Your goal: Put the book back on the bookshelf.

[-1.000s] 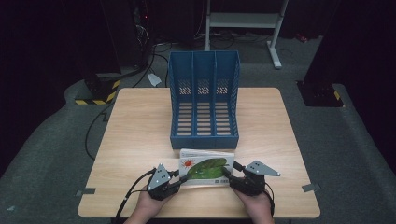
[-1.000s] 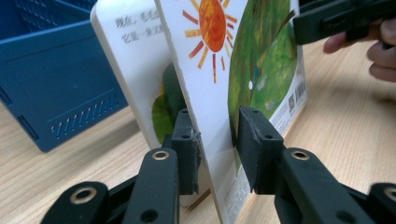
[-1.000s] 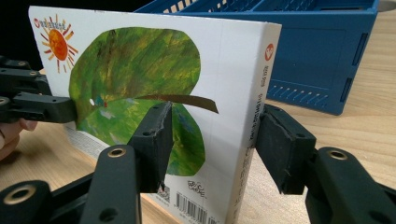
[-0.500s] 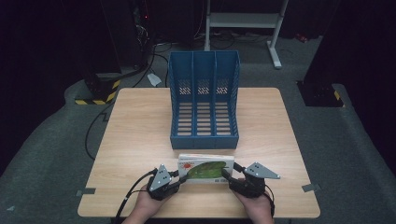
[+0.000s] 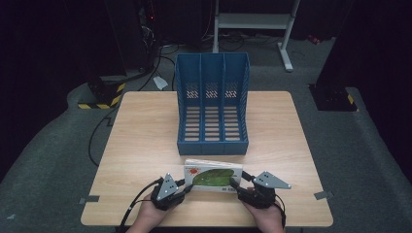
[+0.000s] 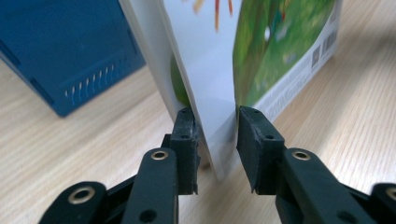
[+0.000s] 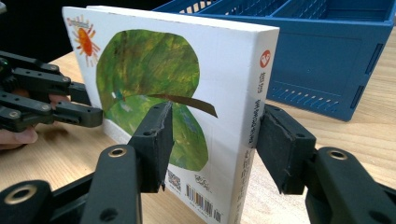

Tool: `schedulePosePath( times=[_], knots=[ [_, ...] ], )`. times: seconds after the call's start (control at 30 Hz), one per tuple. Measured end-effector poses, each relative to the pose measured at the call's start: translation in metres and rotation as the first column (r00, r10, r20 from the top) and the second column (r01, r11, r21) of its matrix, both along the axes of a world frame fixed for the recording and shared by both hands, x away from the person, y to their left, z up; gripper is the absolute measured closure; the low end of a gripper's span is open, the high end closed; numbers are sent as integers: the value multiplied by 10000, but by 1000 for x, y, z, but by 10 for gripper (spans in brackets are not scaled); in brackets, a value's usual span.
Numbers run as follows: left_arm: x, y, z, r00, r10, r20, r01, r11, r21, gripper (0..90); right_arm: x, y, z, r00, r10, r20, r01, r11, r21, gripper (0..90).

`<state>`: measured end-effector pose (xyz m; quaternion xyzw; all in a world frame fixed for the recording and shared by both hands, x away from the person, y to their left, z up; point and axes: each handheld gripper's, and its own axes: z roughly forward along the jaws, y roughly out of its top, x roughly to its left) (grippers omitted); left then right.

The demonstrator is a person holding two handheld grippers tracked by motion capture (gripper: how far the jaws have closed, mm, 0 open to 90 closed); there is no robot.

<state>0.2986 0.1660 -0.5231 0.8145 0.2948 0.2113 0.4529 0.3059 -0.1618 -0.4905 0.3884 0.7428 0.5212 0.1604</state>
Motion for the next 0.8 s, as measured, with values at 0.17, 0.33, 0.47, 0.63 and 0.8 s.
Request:
schedulePosePath(
  times=[0.17,0.33,0.47,0.63,0.8],
  knots=[
    [0,2,0,10000,56,-44,-56,10000,1,666,-2,1,0,9999,115,123,-113,9998,-161,465],
    [-1,1,-1,10000,85,24,-86,9992,399,670,-5,3,0,9996,213,183,-209,9995,-226,463],
    [-1,0,-1,9999,99,34,-101,9986,512,673,-5,3,1,9995,218,235,-213,9995,-228,461],
    [0,-2,-1,9996,236,176,-247,9973,689,673,-6,4,1,9994,202,267,-197,9996,-219,458],
    [5,-9,-1,9982,418,418,-460,9936,1035,683,-5,4,3,9989,108,460,-96,9996,-261,470]
  ],
)
